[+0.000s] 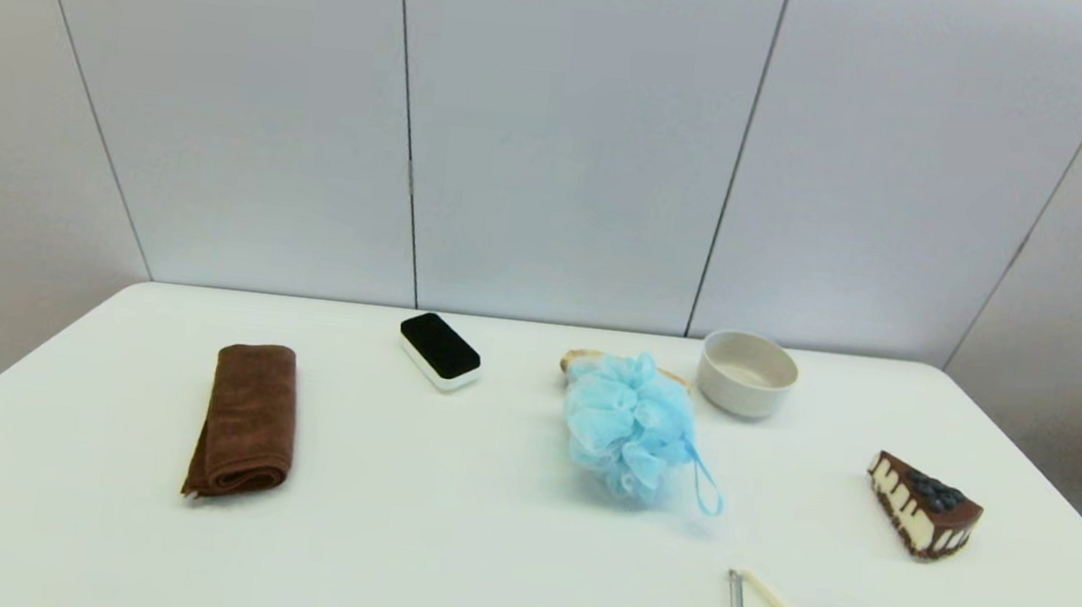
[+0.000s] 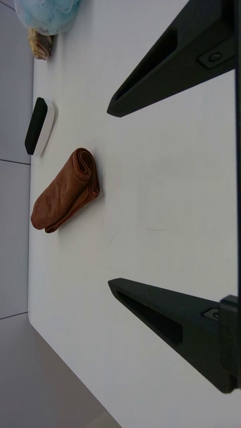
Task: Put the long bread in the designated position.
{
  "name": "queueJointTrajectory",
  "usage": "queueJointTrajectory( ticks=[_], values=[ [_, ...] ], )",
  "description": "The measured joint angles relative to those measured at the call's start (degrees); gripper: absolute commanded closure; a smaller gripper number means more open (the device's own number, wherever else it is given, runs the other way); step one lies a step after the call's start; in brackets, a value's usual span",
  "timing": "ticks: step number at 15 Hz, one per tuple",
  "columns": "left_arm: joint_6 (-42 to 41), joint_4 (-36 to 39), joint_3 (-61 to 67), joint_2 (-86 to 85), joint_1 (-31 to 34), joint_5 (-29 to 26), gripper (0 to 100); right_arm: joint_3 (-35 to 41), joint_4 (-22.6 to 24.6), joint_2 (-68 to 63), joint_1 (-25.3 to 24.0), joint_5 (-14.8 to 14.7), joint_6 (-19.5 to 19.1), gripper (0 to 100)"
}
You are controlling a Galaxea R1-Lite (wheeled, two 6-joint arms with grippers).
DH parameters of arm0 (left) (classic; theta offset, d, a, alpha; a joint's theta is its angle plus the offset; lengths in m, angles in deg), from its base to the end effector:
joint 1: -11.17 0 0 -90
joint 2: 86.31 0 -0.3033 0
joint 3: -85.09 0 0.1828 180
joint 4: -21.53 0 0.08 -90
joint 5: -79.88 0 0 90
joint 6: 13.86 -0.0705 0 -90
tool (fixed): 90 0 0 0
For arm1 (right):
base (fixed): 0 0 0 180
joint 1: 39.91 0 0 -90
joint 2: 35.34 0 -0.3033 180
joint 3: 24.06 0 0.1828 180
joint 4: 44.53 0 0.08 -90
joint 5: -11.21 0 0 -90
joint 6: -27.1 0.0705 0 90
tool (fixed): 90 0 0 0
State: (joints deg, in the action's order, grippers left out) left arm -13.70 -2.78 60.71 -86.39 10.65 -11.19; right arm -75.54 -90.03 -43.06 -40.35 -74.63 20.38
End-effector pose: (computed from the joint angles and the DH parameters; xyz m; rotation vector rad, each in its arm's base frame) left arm 0.0136 -0.0014 0.0757 -0.0028 -0.0026 -0.0278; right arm -0.0183 0.0050 0.1626 -0.1162 0.0256 0.0820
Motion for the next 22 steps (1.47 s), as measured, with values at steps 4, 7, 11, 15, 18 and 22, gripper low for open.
queueJointTrajectory(
  ticks=[4,7,11,15,18,22],
  values=[
    [-0.02,0.0,0.0,0.0,0.0,0.02,0,1.57,0.23,3.58,0.13,-0.06,1.35,0],
    [0.0,0.0,0.0,0.0,0.0,0.02,0,2.39,0.41,6.45,0.22,-0.57,1.71,0],
    [0.0,0.0,0.0,0.0,0.0,-0.02,0,7.66,6.1,7.72,0.22,-0.72,2.29,0],
    [0.0,0.0,0.0,0.0,0.0,-0.02,0,13.9,12.28,7.92,0.2,-0.77,2.29,0],
    [-0.02,0.0,0.0,0.0,0.0,0.02,0,16.98,15.17,7.92,0.2,-1.77,2.32,0],
    [0.0,0.0,0.0,0.0,0.0,0.0,0,22.41,20.26,7.92,0.2,-4.16,2.29,0]
  ],
)
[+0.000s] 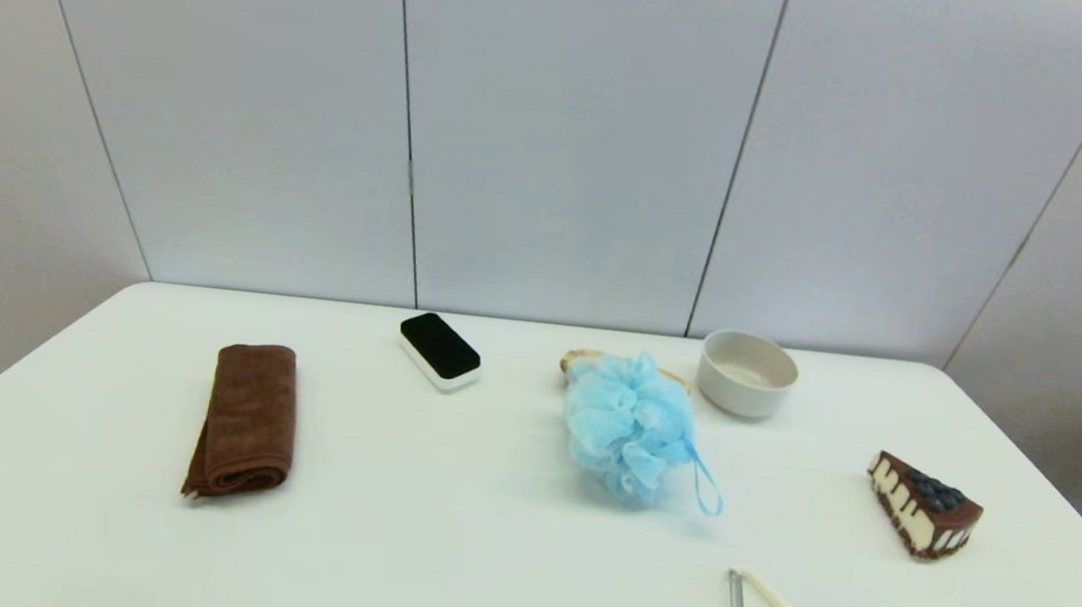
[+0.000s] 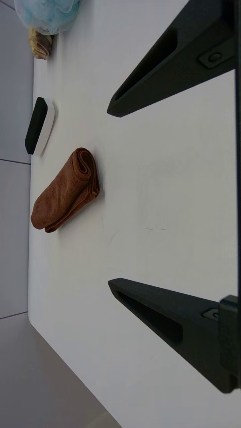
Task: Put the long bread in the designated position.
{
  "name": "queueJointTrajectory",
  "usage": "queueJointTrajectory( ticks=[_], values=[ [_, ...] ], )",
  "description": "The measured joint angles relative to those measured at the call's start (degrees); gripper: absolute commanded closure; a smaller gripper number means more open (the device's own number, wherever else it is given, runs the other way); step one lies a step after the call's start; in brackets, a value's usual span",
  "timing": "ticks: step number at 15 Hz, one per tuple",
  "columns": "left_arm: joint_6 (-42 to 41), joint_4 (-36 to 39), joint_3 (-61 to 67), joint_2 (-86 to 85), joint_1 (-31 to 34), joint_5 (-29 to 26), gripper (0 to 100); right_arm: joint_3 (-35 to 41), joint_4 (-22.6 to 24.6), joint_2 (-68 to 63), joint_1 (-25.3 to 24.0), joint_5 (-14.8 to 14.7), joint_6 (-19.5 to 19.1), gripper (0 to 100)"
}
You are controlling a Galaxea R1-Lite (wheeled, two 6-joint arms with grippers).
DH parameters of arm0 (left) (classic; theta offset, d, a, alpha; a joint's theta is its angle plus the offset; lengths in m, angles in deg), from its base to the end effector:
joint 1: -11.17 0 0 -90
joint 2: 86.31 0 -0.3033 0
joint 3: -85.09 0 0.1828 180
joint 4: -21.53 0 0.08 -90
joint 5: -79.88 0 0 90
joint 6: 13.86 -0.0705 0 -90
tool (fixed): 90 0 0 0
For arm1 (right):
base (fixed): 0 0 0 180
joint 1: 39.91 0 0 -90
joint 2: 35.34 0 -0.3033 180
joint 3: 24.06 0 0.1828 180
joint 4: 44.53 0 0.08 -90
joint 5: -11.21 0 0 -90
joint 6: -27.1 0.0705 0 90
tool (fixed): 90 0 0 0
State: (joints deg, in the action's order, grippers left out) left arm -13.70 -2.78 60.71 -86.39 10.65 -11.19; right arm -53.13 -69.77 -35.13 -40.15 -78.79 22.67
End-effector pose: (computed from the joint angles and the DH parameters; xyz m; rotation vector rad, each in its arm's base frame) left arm 0.0136 -0.0014 0.0757 -0.0028 -0.0026 -0.0278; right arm 0.0063 0.0000 0.0989 -0.0771 -0.0706 0.0015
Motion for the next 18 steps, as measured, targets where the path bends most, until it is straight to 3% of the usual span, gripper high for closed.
queueJointTrajectory(
  ticks=[3,12,18],
  values=[
    [0.0,0.0,0.0,0.0,0.0,0.02,0,3.36,3.94,0.0,0.0,-0.02,-0.5,0],
    [-0.02,0.0,0.0,0.0,0.0,0.0,0,4.66,0.37,-0.02,0.0,0.49,0.11,0],
    [-0.02,0.0,0.0,0.0,0.0,0.02,0,4.68,0.59,-0.07,0.0,0.44,1.48,0]
  ],
)
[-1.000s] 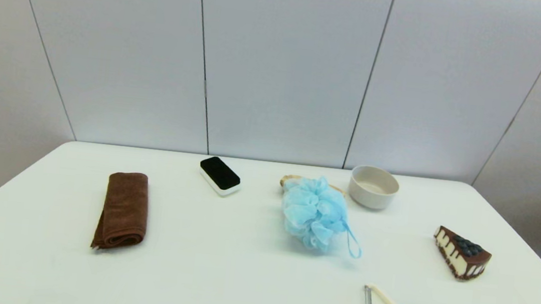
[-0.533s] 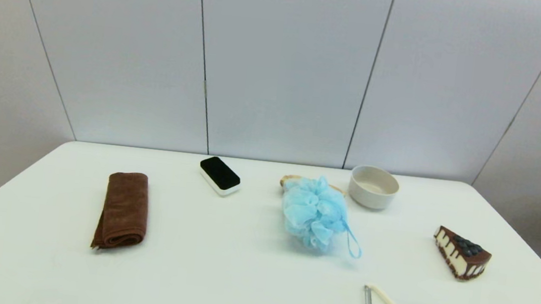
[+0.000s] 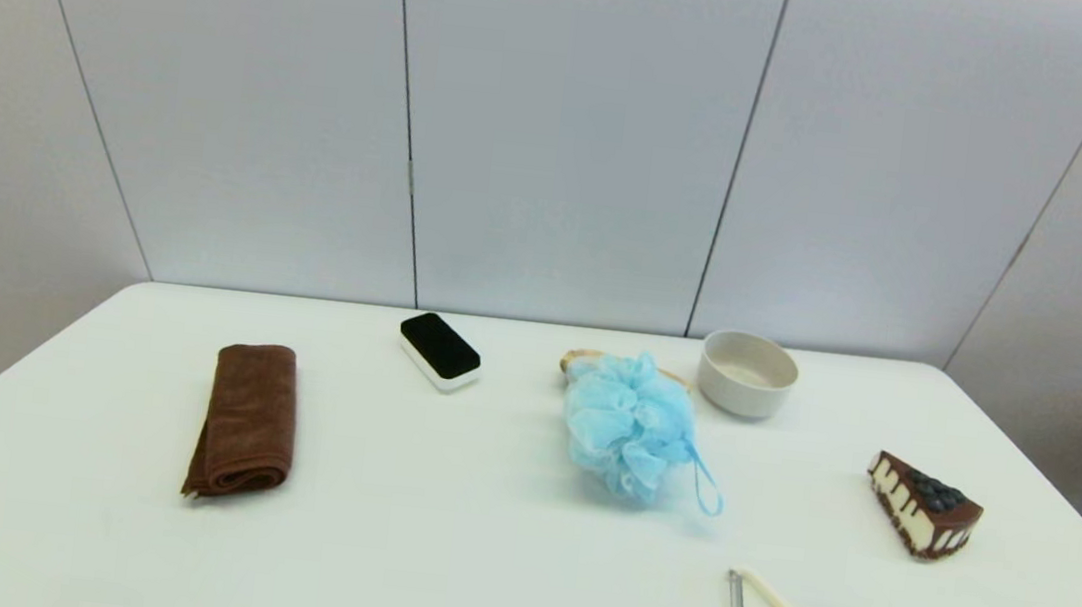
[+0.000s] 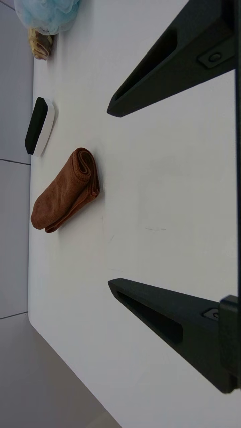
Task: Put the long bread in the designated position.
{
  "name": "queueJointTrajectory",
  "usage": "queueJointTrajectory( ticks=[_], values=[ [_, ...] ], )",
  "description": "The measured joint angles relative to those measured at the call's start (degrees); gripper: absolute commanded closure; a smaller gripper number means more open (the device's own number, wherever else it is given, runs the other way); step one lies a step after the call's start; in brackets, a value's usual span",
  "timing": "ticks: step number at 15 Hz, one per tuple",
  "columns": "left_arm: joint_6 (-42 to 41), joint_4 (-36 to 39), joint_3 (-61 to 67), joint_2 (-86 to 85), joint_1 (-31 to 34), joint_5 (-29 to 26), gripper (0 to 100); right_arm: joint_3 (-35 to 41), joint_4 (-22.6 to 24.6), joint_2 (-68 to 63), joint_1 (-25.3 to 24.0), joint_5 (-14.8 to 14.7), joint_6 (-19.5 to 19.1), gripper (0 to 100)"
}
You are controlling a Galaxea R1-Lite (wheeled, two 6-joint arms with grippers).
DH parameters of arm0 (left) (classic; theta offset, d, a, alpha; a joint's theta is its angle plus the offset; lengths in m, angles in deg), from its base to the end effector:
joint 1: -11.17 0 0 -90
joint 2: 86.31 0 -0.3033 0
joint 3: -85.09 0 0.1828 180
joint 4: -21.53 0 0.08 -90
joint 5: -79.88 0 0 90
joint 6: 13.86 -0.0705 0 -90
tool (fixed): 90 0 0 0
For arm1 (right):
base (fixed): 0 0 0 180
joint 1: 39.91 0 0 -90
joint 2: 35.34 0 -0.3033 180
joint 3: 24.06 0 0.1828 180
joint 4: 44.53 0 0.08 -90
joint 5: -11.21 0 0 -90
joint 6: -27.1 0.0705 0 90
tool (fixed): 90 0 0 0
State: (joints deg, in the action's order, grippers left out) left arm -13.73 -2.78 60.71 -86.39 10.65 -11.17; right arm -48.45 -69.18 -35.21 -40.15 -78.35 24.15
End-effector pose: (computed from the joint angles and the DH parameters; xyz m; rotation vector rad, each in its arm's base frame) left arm 0.0136 -0.0014 0.0757 -0.0023 -0.0026 -0.0274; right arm 0.0135 0.0006 0.0748 -0.0515 0.0020 0.0119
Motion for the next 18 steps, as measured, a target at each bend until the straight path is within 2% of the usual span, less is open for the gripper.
queueJointTrajectory(
  ticks=[7,18],
  values=[
    [0.02,0.0,0.0,0.0,0.0,0.0,0,0.0,0.11,-0.02,0.0,-0.22,1.55,0],
    [0.02,0.0,0.0,0.0,0.0,0.0,0,0.0,0.11,-0.04,0.0,-0.2,1.58,0]
  ],
)
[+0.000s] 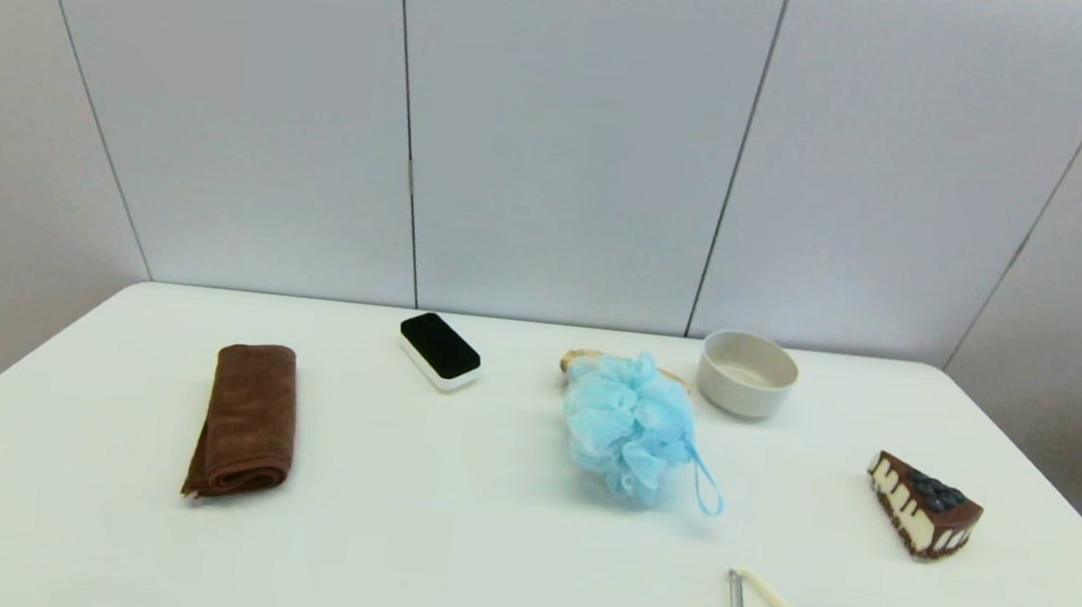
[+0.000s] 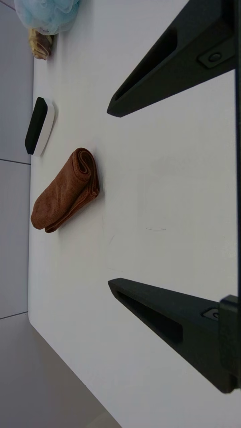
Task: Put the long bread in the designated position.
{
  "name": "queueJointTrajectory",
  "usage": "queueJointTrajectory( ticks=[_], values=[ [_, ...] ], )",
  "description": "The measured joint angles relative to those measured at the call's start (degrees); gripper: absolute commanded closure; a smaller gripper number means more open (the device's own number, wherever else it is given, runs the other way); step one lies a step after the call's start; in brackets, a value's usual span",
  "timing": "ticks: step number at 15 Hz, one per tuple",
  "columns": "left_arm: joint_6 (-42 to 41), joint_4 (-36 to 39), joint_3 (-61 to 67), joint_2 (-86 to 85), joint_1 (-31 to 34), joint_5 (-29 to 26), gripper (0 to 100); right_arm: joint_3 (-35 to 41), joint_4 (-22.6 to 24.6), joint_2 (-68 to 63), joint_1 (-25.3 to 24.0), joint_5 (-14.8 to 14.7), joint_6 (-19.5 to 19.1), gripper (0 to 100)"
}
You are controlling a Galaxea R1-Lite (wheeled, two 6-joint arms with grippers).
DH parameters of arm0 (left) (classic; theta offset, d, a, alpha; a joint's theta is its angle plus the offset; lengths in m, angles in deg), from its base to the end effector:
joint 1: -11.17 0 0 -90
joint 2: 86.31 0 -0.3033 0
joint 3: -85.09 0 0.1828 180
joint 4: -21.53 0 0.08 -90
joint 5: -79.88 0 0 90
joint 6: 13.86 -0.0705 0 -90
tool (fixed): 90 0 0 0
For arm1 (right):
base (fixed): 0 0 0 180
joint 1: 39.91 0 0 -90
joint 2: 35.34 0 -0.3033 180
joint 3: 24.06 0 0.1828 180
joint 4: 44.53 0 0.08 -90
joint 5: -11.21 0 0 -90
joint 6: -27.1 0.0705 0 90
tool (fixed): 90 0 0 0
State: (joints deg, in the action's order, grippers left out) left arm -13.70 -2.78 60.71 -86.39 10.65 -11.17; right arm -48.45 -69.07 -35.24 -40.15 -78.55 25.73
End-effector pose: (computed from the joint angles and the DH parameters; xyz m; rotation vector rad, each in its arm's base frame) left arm 0.0136 -0.0014 0.0757 -0.0028 -0.0026 -0.0274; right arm 0.0136 0.0004 0.0751 -0.0239 0.0008 0.0084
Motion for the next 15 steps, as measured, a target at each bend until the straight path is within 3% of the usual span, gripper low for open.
queueJointTrajectory(
  ticks=[15],
  values=[
    [0.0,0.0,0.0,0.0,0.0,0.0,0,0.0,0.0,-0.02,0.0,-0.17,1.12,0]
  ],
)
